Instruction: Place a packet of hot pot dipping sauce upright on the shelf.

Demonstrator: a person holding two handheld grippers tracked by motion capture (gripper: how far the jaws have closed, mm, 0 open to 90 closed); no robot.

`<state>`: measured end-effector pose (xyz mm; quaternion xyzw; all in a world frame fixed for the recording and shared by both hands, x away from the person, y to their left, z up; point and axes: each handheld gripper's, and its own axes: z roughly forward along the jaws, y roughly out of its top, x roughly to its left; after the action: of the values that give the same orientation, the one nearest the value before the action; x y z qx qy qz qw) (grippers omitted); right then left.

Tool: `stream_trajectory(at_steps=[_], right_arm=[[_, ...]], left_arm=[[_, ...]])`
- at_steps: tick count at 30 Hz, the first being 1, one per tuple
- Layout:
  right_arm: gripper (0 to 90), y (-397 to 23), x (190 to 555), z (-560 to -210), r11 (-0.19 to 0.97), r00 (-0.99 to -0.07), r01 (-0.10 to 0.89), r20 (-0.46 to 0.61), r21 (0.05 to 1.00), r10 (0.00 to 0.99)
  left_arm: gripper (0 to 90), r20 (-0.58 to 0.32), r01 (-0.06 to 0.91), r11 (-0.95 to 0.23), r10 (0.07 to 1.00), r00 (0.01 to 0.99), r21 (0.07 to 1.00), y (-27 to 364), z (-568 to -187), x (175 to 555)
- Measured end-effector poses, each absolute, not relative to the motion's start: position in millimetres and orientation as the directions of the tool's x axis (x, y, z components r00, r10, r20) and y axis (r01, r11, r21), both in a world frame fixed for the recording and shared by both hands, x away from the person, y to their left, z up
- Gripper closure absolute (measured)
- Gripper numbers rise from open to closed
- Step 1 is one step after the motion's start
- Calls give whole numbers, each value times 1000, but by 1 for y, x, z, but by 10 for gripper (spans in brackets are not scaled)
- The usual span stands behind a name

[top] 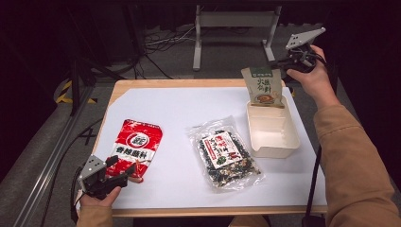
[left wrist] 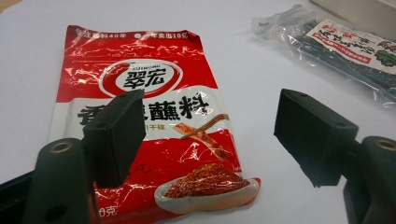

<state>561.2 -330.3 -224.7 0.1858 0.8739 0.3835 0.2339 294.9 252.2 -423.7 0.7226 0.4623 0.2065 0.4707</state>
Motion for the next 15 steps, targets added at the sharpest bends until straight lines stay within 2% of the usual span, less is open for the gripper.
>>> stream_trajectory(at_steps=[15], right_arm=[[900, -338, 555, -239, 623, -818, 181, -235, 761, 525]], left_arm=[[249, -131, 464, -145, 849, 512, 874, 247, -423, 302]])
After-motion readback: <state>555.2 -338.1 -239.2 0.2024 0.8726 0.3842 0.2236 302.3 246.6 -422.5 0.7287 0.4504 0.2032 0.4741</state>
